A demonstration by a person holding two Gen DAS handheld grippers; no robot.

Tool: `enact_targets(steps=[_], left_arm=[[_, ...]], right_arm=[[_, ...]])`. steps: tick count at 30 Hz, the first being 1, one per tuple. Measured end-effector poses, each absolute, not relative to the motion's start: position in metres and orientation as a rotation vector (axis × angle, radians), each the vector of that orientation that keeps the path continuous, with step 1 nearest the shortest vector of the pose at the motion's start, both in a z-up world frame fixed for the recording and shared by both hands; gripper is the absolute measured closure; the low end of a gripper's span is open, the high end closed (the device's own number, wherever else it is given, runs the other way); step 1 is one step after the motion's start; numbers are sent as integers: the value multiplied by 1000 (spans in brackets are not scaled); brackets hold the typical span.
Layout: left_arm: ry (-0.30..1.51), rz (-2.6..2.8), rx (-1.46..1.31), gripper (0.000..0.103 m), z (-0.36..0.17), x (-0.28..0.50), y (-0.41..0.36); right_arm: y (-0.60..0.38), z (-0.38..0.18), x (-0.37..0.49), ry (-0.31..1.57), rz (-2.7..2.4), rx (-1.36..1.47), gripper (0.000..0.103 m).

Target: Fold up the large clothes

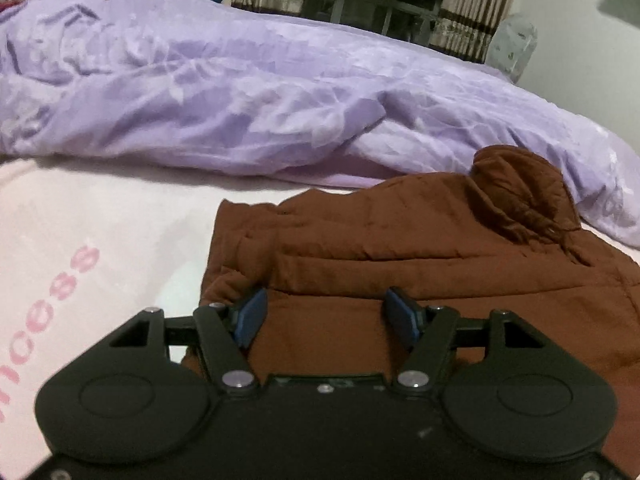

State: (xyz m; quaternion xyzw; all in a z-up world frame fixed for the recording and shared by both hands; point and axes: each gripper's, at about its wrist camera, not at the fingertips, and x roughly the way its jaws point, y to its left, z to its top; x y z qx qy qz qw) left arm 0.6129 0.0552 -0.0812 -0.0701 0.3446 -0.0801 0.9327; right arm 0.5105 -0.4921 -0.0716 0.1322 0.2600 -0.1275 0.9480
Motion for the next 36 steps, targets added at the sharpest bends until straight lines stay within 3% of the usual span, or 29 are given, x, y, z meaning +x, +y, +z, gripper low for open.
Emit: enact_targets(steps=[7, 9, 14, 22, 26, 32, 34, 35, 36], left_arm=[[681, -140, -148, 37, -66, 598, 56], [647, -150, -170, 37, -55, 579, 61], [581, -187, -125, 37, -45, 504, 65], [622, -219, -106, 37, -72, 463, 67], [636, -229, -124, 37, -84, 470, 71], [621, -223, -134, 37, -85, 472, 70], [610, -204, -181, 37, -75, 463, 76], [606, -190, -225, 37, -68, 456, 81], [603, -178, -274, 36, -62, 448, 87]], right_arm=[[-492, -61, 495, 501, -253, 282, 92], [-487, -47, 474, 459, -230, 284, 88], [-464, -28, 413, 424, -174, 170, 87], [-462, -56, 383, 506, -188, 190, 88], [-473, -80, 383, 499, -210, 232, 102], [-475, -86, 377, 470, -219, 297, 102], [-479, -76, 368, 446, -212, 376, 87], [-481, -70, 360, 426, -220, 433, 64], [-483, -64, 347, 398, -217, 502, 33]])
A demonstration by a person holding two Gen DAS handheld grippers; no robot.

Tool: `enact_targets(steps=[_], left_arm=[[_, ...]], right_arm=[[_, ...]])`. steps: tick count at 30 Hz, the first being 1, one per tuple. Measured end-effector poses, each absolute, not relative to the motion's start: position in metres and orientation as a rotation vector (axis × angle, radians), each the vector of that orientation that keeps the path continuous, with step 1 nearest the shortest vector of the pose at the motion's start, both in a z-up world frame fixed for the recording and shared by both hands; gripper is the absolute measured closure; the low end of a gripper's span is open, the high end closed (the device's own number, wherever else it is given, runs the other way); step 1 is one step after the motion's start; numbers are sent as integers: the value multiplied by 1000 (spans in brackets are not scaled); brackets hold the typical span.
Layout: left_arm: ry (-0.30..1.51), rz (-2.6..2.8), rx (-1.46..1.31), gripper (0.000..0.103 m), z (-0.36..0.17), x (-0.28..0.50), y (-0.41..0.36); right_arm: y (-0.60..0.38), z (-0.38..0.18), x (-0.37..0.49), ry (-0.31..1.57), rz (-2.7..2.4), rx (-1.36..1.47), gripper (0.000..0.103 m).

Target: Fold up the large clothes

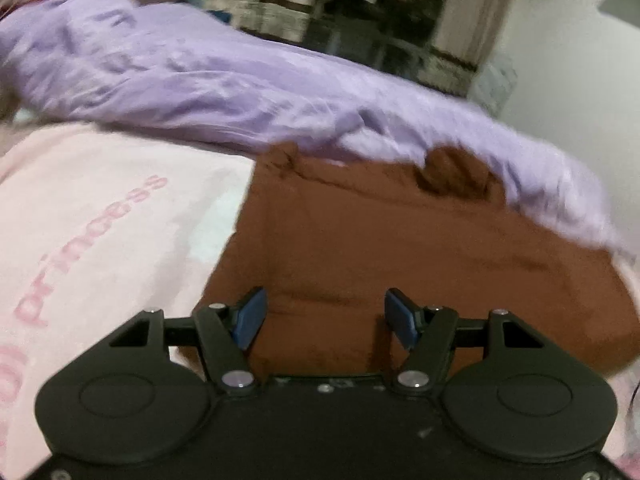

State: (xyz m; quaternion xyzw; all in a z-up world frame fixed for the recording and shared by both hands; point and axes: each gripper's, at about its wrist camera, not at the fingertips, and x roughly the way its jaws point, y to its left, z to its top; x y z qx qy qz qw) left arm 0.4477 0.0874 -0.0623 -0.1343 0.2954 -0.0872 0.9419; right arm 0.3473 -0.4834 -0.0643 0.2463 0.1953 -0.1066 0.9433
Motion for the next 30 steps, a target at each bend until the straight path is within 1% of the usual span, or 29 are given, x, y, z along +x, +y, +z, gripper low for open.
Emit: enact_targets(steps=[1, 2, 3, 7, 10, 15, 16, 22, 26, 30], left_arm=[[607, -158, -324, 36, -59, 439, 94], [616, -139, -375, 35, -58, 432, 100], [623, -136, -435, 35, -59, 424, 106], [646, -162, -714, 35, -83, 402, 132], [688, -118, -821, 35, -104, 402, 137], [673, -94, -904, 35, -116, 412, 142], [665, -87, -916, 35, -117, 415, 144], [638, -72, -961, 33, -117, 444, 149], [625, -72, -997, 31, -119, 462, 155], [611, -59, -964, 31, -115, 472, 153]], right_arm=[[-485, -60, 335, 367, -195, 554, 24], [-487, -58, 323, 333, -158, 602, 23], [-488, -58, 313, 322, -118, 646, 26], [-497, -78, 295, 372, -55, 825, 27], [-505, -101, 296, 414, -61, 949, 28], [-512, -127, 306, 430, -90, 1086, 29], [-513, -130, 307, 420, -110, 1111, 30], [-519, -131, 324, 389, -131, 1138, 30], [-522, -131, 337, 370, -150, 1153, 28], [-520, -127, 351, 362, -178, 1136, 23]])
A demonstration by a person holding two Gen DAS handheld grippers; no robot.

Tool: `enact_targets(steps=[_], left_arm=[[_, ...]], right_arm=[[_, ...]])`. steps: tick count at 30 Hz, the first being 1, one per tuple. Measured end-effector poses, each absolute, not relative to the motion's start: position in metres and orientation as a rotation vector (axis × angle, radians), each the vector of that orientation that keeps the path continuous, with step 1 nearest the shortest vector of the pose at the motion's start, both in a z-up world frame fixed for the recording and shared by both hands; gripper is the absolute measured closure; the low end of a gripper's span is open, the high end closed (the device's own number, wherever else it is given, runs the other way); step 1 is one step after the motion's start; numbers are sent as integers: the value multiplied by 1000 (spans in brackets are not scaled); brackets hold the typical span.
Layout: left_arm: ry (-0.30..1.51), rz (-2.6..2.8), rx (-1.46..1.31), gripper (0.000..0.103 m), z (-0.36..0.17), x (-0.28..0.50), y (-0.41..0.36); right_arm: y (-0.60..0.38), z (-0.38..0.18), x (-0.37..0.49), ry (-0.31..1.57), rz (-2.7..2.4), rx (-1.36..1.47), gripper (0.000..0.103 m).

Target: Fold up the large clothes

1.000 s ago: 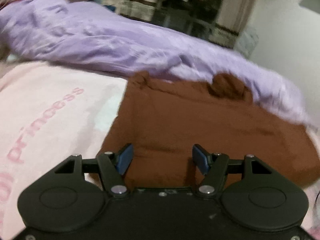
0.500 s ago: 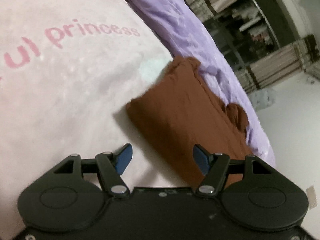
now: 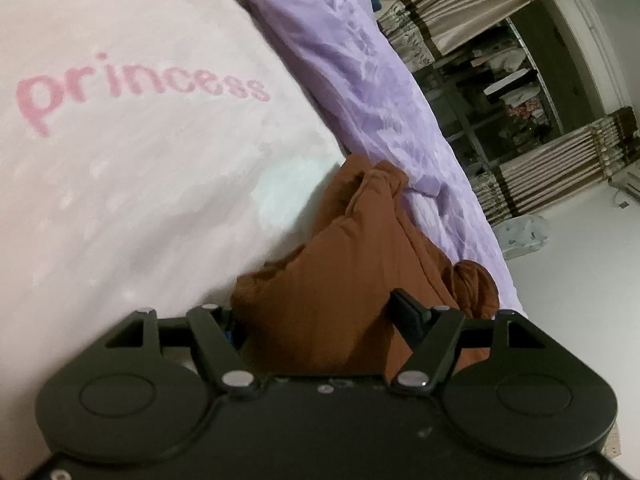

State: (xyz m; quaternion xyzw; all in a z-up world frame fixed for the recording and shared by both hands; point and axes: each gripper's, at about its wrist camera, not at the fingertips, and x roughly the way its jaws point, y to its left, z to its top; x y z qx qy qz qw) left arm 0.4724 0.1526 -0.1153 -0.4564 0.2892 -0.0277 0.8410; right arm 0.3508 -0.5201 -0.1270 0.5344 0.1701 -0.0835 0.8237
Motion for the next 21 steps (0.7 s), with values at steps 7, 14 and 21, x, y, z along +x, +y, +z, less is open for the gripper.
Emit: enact_targets(steps=[7, 14, 21], left_arm=[[652, -37, -908, 59, -106, 481, 149], [615, -116, -870, 78, -64, 467, 149], [602, -214, -789, 79, -38, 405, 153]], right_arm=[[-516, -124, 362, 386, -230, 1105, 47], [-512, -88, 353, 369, -165, 1020, 78], [-511, -56, 293, 330, -84, 994, 80]])
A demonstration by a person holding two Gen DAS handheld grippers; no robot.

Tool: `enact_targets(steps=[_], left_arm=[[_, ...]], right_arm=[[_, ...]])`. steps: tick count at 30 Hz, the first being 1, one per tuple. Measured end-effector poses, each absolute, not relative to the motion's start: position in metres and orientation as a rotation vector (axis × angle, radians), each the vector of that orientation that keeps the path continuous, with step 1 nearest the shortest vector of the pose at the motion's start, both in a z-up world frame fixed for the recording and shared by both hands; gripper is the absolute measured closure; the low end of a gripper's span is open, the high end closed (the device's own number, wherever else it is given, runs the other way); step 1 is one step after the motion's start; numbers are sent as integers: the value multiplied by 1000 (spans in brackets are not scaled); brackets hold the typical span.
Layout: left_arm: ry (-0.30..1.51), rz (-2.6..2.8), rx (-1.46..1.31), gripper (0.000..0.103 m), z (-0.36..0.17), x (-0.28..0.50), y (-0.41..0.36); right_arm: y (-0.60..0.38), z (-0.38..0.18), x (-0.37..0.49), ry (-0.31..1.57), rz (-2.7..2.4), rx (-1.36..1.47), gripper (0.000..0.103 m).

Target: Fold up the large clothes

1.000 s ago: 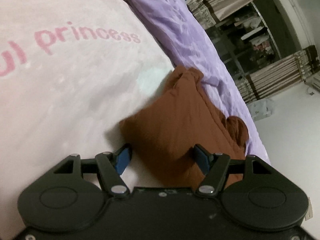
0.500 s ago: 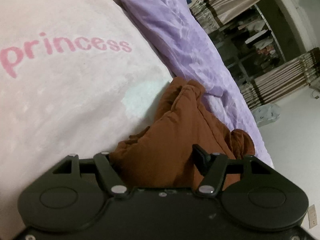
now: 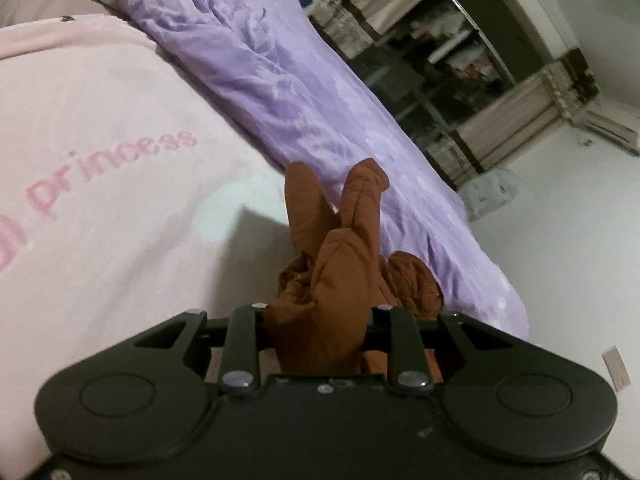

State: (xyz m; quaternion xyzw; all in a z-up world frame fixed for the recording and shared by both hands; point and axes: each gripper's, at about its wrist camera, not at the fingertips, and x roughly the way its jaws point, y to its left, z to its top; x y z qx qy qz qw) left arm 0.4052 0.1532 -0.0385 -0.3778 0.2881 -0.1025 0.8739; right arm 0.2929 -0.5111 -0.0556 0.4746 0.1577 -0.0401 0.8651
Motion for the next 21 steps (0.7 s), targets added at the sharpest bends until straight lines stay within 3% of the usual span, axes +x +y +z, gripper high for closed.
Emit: enact_targets(steps=[6, 9, 11, 14, 18, 21], left_arm=[[675, -223, -739, 76, -74, 356, 150], [710, -170, -691, 59, -96, 359, 146], [724, -143, -697, 41, -107, 362, 150], [699, -139, -643, 37, -102, 357, 160], [656, -102, -582, 39, -70, 344, 182], [571, -77, -532, 39, -38, 337, 186]], right_arm=[[-529, -92, 236, 387, -136, 1045, 79], [-535, -124, 238, 415, -164, 1111, 76], [-536, -139, 239, 411, -175, 1147, 67], [-541, -144, 239, 419, -148, 1175, 57], [-554, -129, 228, 479, -161, 1175, 38], [-555, -101, 227, 530, -240, 1074, 37]])
